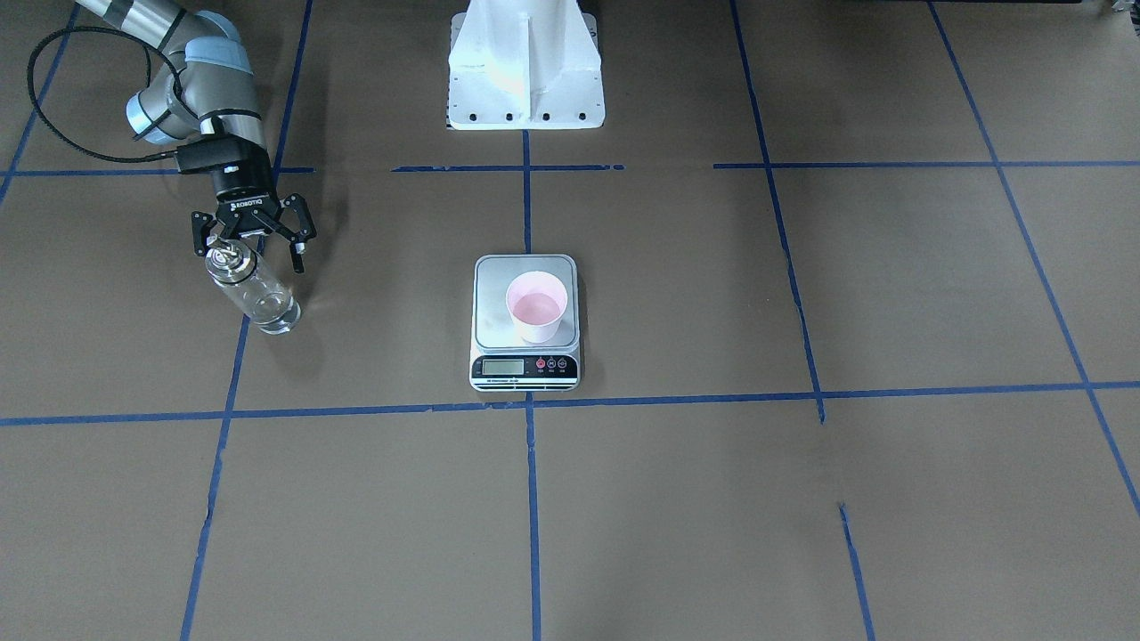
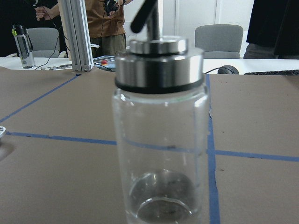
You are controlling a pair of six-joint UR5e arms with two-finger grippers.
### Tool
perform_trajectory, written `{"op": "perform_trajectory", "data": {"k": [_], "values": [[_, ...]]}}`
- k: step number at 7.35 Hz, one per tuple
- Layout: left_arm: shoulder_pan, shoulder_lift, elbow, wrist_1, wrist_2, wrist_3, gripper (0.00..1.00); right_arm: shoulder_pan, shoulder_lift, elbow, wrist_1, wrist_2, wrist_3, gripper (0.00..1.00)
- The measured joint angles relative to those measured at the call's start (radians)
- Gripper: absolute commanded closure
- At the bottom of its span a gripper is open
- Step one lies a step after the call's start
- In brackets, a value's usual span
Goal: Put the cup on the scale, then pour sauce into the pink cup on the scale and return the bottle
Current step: 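Open the right gripper and withdraw it from the dispenser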
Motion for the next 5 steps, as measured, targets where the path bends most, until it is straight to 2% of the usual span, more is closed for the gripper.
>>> {"op": "perform_trajectory", "data": {"k": [3, 5], "values": [[0.000, 0.000, -0.007, 0.002, -0.001, 0.000, 0.00, -0.058, -0.112, 0.007, 0.128, -0.035, -0.002, 0.00], [0.000, 0.002, -0.011, 0.002, -0.001, 0.000, 0.00, -0.064, -0.217, 0.005, 0.253, -0.005, -0.014, 0.00]]}}
